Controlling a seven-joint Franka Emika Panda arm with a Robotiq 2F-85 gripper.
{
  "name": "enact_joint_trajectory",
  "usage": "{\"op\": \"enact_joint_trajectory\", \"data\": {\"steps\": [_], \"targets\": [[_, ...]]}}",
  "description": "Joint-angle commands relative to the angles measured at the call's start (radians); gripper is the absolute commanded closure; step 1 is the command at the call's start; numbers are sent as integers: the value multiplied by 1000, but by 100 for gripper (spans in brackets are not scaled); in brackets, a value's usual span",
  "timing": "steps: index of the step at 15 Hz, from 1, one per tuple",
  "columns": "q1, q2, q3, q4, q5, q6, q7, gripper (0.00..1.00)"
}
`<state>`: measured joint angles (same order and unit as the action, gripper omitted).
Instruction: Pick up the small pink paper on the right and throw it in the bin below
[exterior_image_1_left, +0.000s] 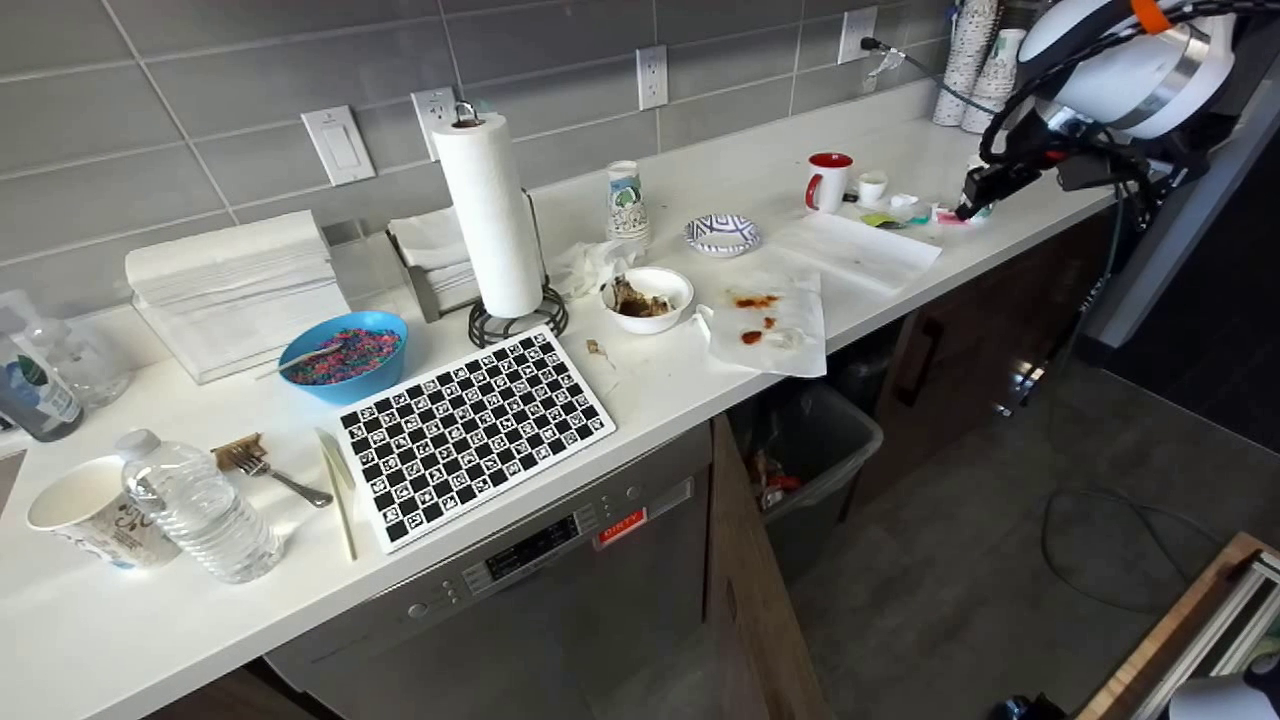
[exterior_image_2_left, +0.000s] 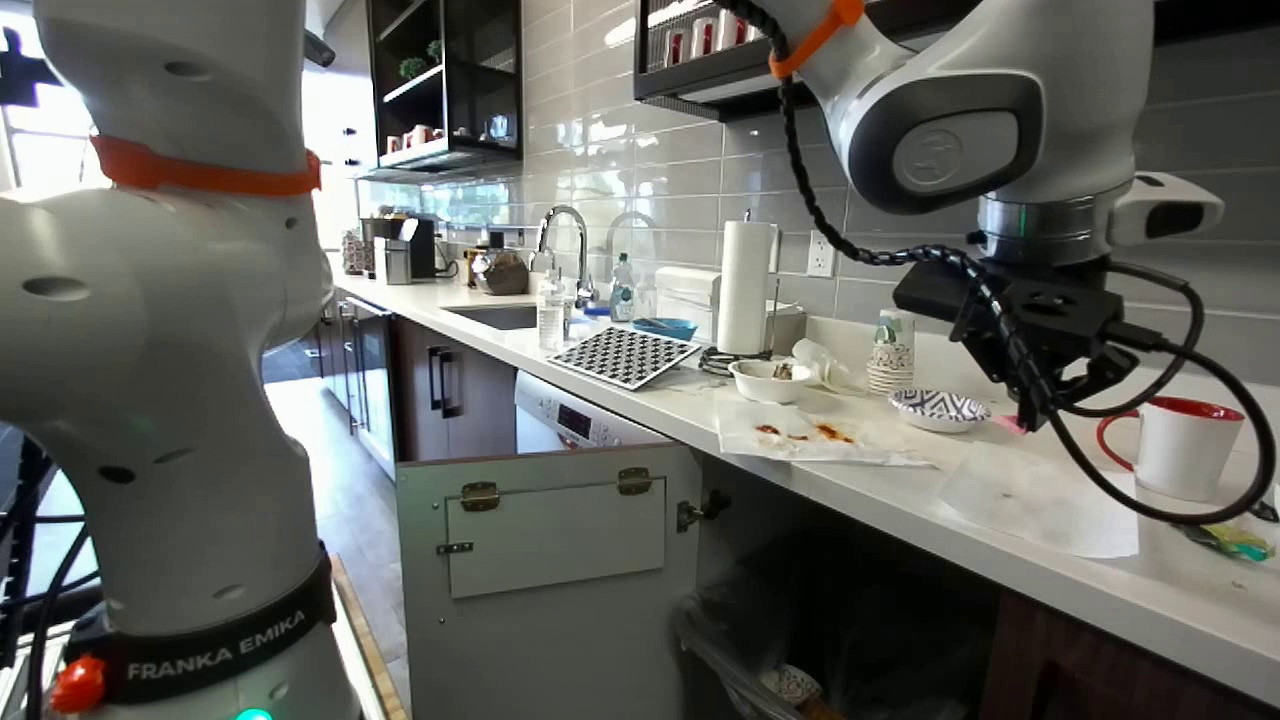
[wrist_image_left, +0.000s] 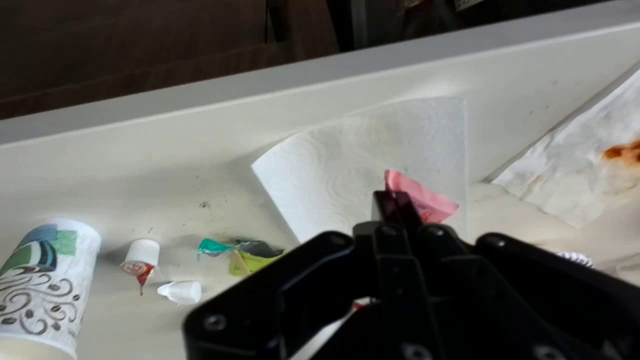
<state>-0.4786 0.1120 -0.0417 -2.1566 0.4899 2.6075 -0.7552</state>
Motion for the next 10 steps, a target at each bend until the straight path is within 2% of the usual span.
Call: {"op": "enact_joint_trajectory", "data": {"steps": [1,4,5,10], "targets": [[73,-95,-56,-119,37,-63,-77,99],[125,-131,-91,-181,27,-62,-101,99],[137,-85,-107,-124,9,-52,-64,97],[159,-112,-122,-160,7,-51,-72,97]]}}
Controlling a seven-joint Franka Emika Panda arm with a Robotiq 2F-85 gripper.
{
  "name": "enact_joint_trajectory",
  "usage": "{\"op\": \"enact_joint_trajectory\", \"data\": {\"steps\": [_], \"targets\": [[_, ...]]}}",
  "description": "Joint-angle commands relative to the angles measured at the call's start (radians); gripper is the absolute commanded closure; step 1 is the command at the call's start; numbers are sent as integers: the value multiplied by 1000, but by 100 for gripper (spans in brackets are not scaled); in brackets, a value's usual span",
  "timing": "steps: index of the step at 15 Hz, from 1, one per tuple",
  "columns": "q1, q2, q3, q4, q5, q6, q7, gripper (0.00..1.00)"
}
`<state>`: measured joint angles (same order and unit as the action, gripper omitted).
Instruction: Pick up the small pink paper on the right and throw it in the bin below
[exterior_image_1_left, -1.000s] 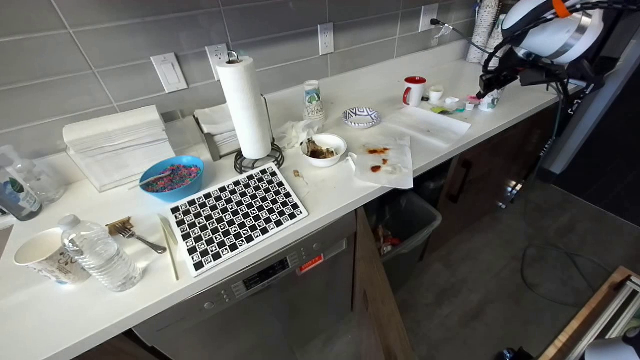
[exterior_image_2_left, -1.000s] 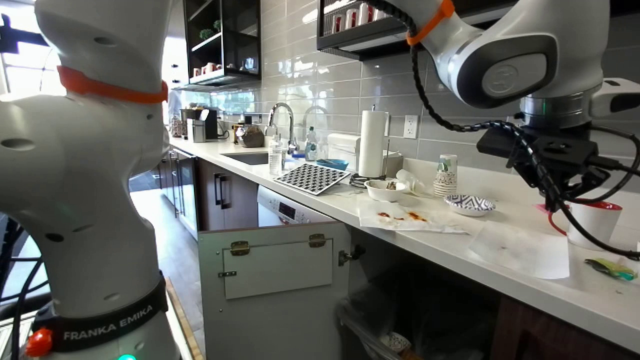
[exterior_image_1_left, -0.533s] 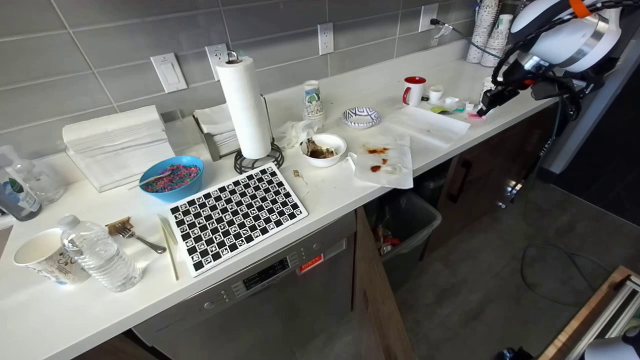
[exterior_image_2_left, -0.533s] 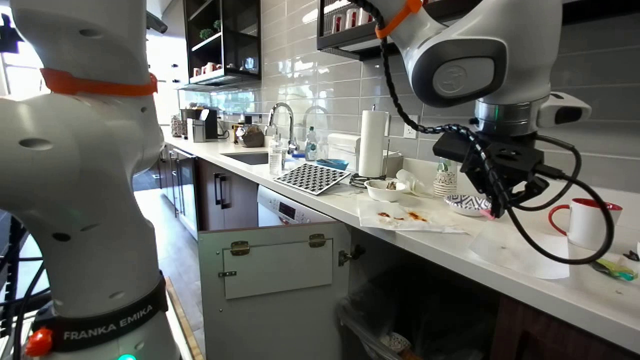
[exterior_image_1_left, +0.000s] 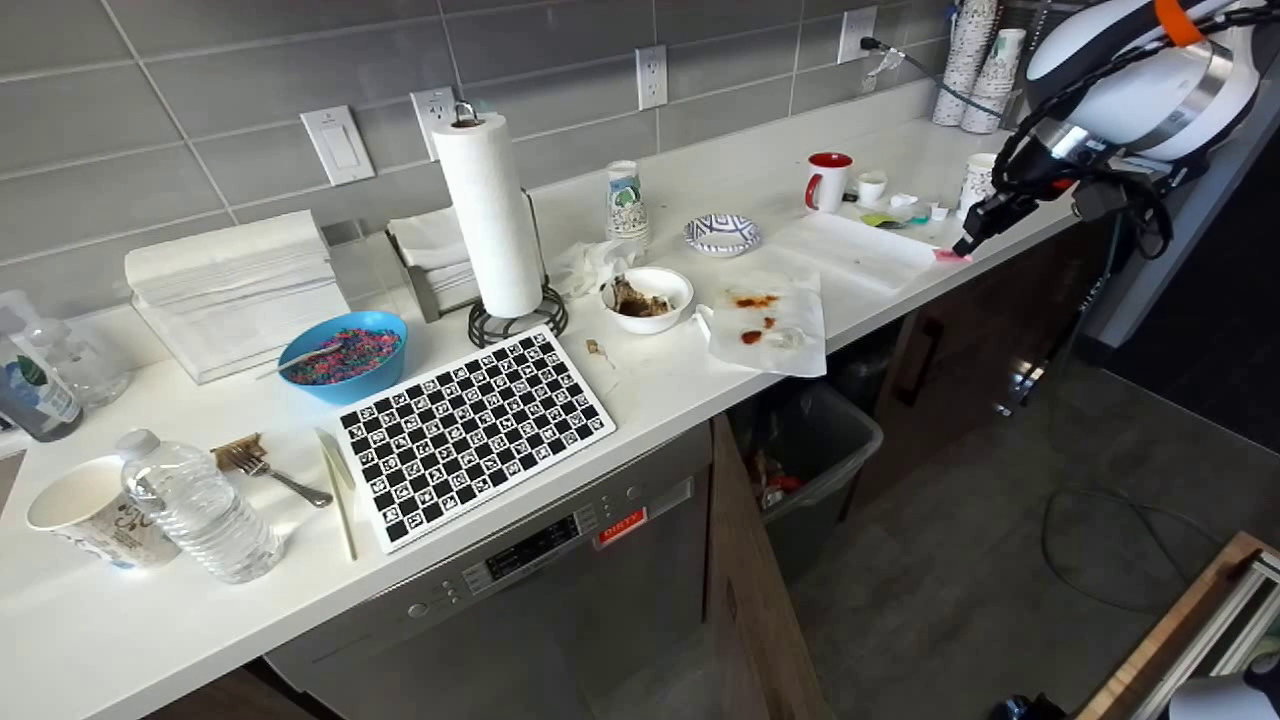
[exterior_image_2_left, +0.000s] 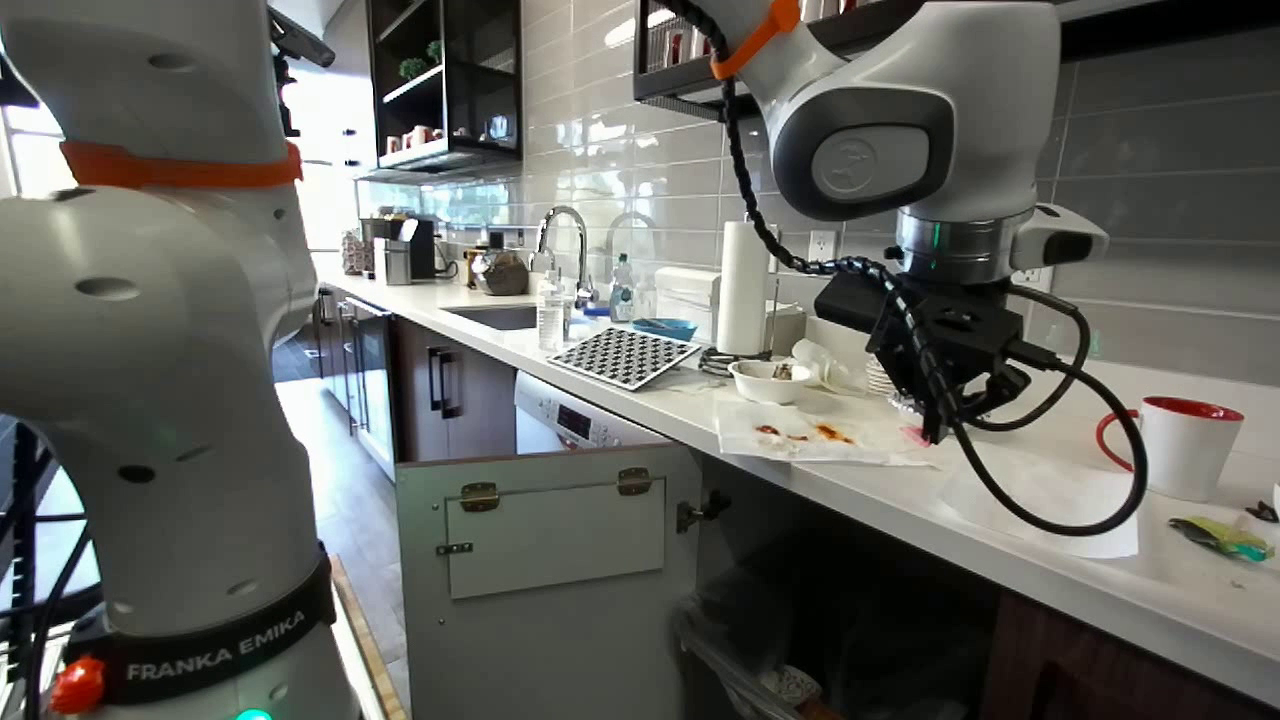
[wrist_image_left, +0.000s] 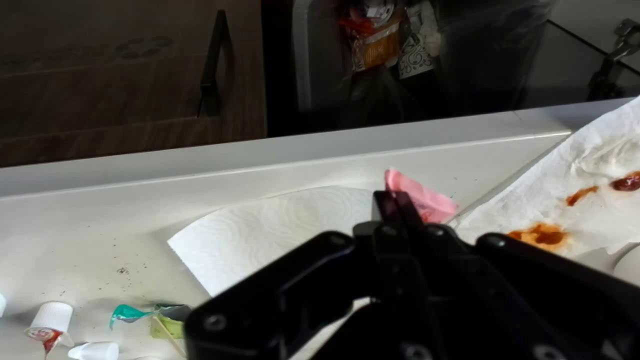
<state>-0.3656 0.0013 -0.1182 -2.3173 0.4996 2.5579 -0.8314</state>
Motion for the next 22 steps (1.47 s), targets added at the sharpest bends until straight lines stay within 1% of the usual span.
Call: {"op": "enact_joint_trajectory", "data": {"steps": [1,4,5,6,7,10,12,13,14,16,19,22], "targets": [[46,-1,-47,0,-3,-1,3,97],[46,-1,-47,0,-3,-1,2,97],[59,15,-34,8,20,4,-11,99],[79,35,-22,6,-6,39,30,99],[104,42,-9,2,17,56,12,99],[168,57,29,-15,20,106,-22,99],[200,71,55,-23,15,143,-39,99],[209,78,70,-24,33,157,-71,99],[210,84,85,-33,26,169,-89,99],[204,81,98,-57,61,169,-170,99],[192,40,89,-118,63,178,-231,99],[176,40,81,-134,68,130,-310,99]]}}
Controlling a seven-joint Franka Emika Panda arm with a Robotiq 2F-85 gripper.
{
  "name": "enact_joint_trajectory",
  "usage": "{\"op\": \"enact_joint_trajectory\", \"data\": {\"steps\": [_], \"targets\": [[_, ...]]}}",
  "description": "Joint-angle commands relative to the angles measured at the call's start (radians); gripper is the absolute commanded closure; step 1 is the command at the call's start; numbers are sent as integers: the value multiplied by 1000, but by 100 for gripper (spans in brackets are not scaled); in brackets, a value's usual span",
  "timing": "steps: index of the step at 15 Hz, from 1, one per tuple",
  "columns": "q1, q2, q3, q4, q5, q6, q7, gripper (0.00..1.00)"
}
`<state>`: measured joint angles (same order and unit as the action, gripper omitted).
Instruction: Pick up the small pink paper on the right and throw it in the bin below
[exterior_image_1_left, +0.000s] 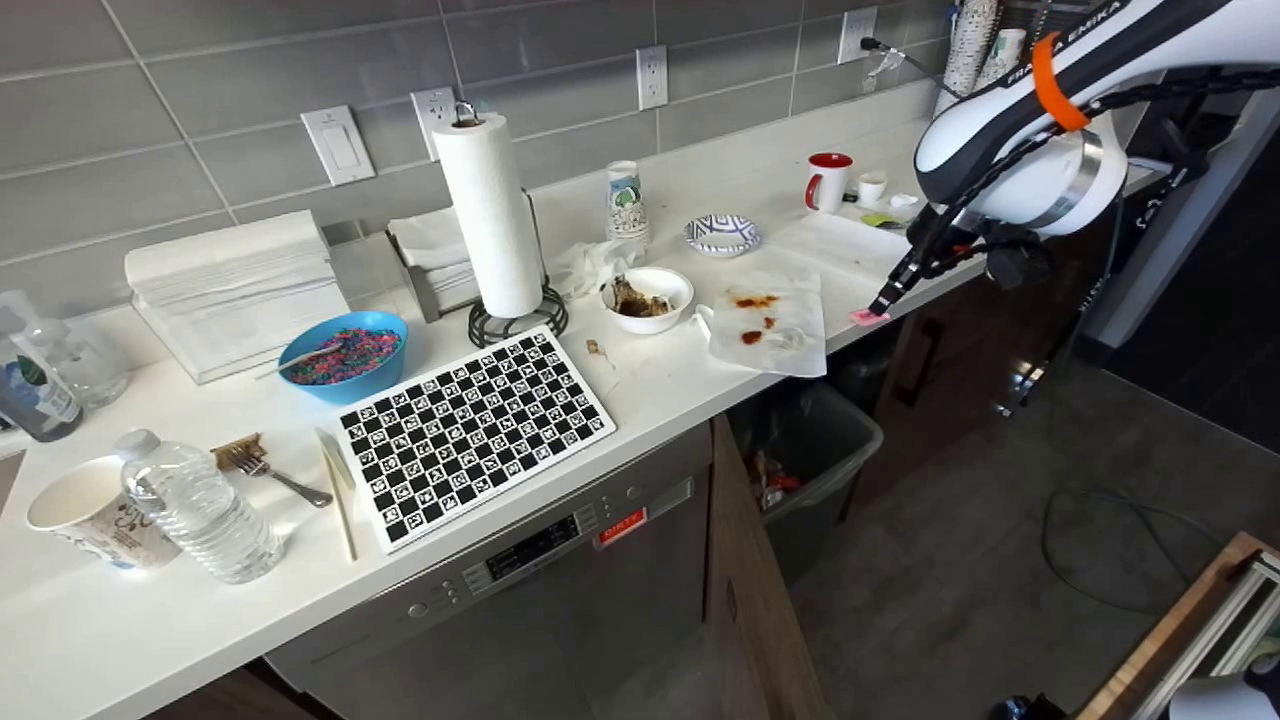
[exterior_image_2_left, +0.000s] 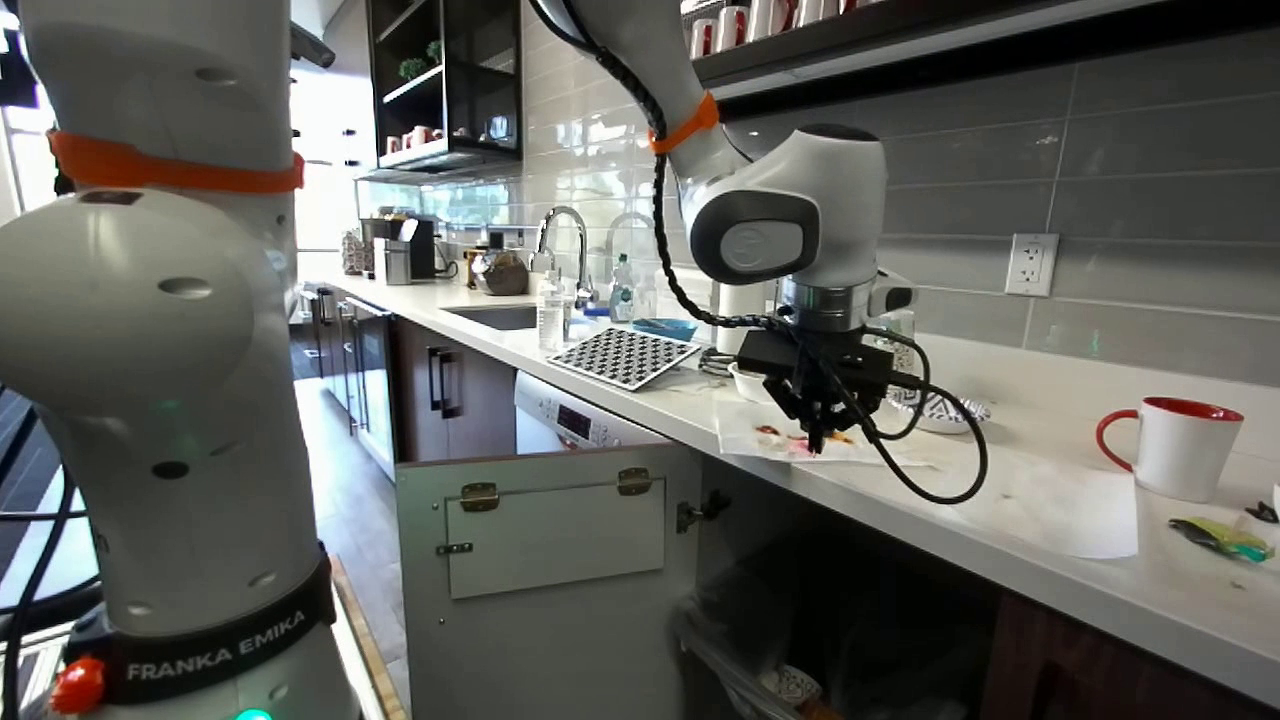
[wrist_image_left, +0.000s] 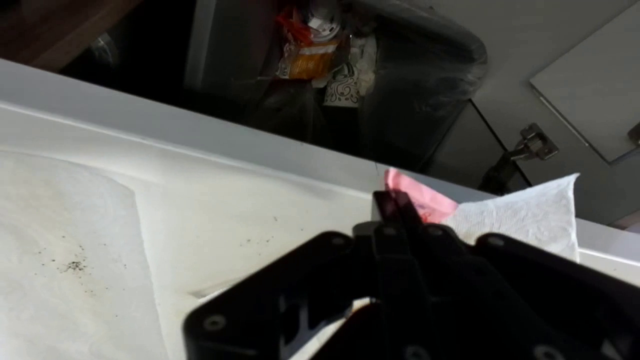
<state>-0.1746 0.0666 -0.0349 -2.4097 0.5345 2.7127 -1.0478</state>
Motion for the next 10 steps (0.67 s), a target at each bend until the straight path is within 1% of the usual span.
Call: {"op": "enact_joint_trajectory", "data": {"steps": [1,2,3,4,5,9,10], "targets": [[-19,-16,-4,-41,32,-41,-115,99],[-22,1,0,-33,53,-53,-159,99],[-20,22,0,-33,41,-25,-159,99],[-19,35,8,-28,82,-13,-214,99],[-19,47,13,-26,97,-2,-242,99],[-24,102,40,-18,218,28,-401,99],[-25,121,55,-15,283,83,-458,99]]}}
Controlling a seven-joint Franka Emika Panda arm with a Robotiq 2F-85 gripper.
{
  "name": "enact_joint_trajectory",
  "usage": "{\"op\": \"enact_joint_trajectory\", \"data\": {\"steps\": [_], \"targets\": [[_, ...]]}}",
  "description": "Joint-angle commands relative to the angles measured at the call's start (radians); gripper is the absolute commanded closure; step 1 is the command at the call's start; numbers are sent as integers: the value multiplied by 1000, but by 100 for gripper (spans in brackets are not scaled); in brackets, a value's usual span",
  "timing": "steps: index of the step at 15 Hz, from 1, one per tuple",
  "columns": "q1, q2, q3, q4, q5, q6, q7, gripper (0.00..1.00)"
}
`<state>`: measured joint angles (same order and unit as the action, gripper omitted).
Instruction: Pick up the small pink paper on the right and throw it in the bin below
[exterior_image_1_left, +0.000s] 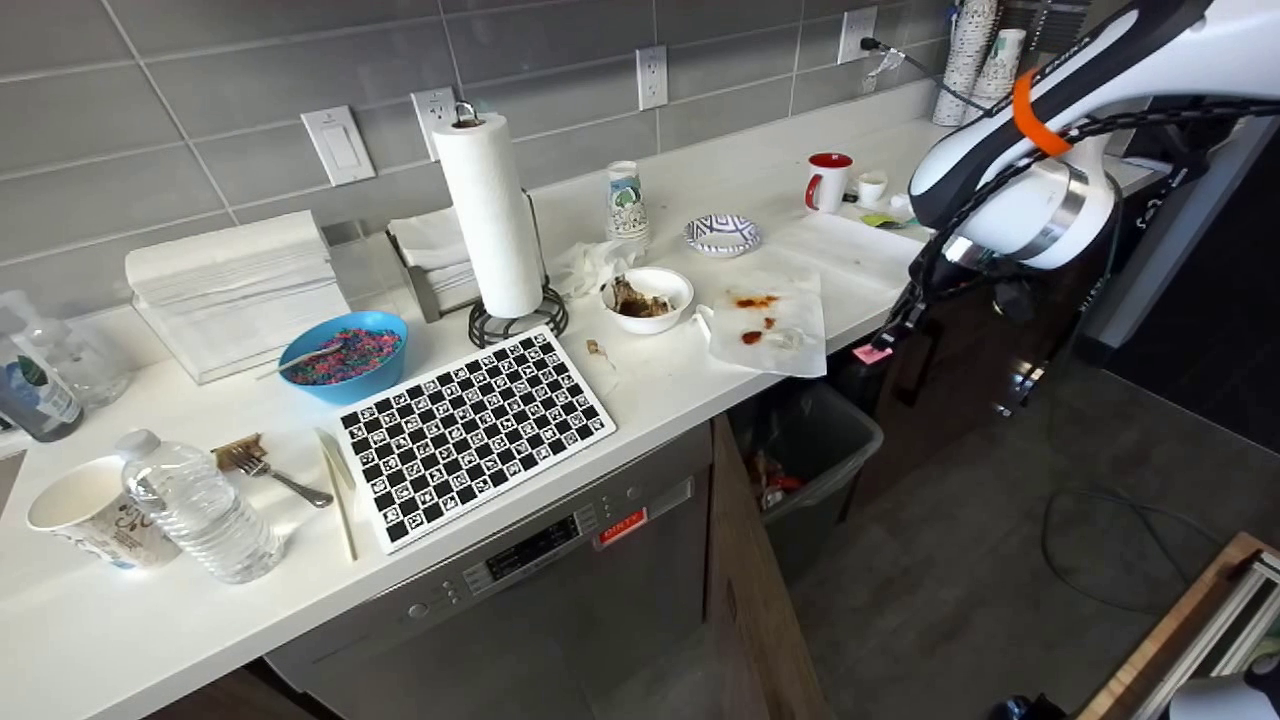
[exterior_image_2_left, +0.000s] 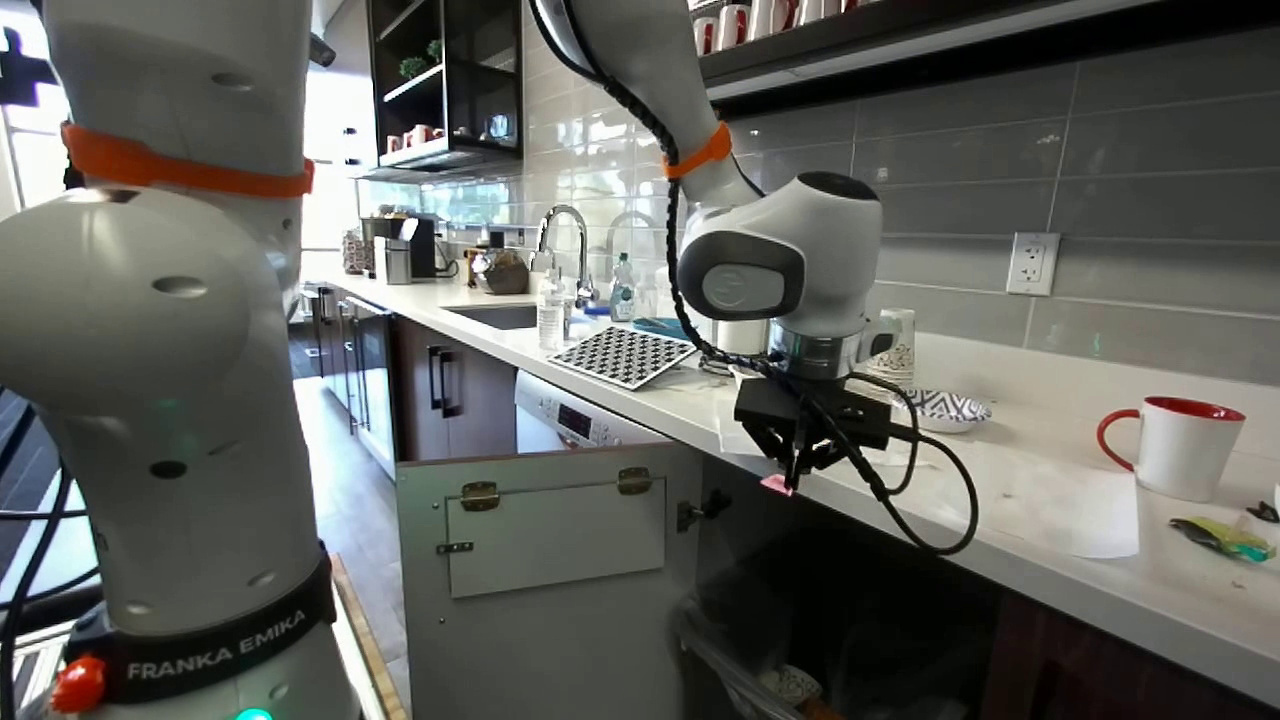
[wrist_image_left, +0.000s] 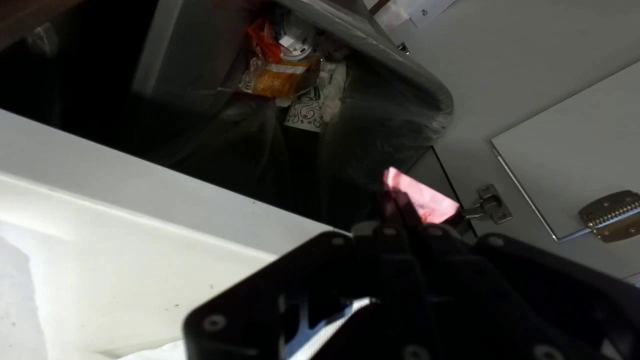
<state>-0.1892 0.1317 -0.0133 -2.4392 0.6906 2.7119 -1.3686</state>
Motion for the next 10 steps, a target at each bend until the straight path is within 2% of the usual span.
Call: {"op": "enact_joint_trajectory", "data": {"steps": [1,3,4,5,7,10], "targets": [[-15,68,48,22,189,113,-191,99],[-30,100,84,50,334,146,-312,99],[-42,119,97,70,404,123,-348,99],[-13,71,65,26,300,121,-260,97],[-22,94,81,47,363,121,-309,97],[-27,107,83,59,373,121,-314,97]]}}
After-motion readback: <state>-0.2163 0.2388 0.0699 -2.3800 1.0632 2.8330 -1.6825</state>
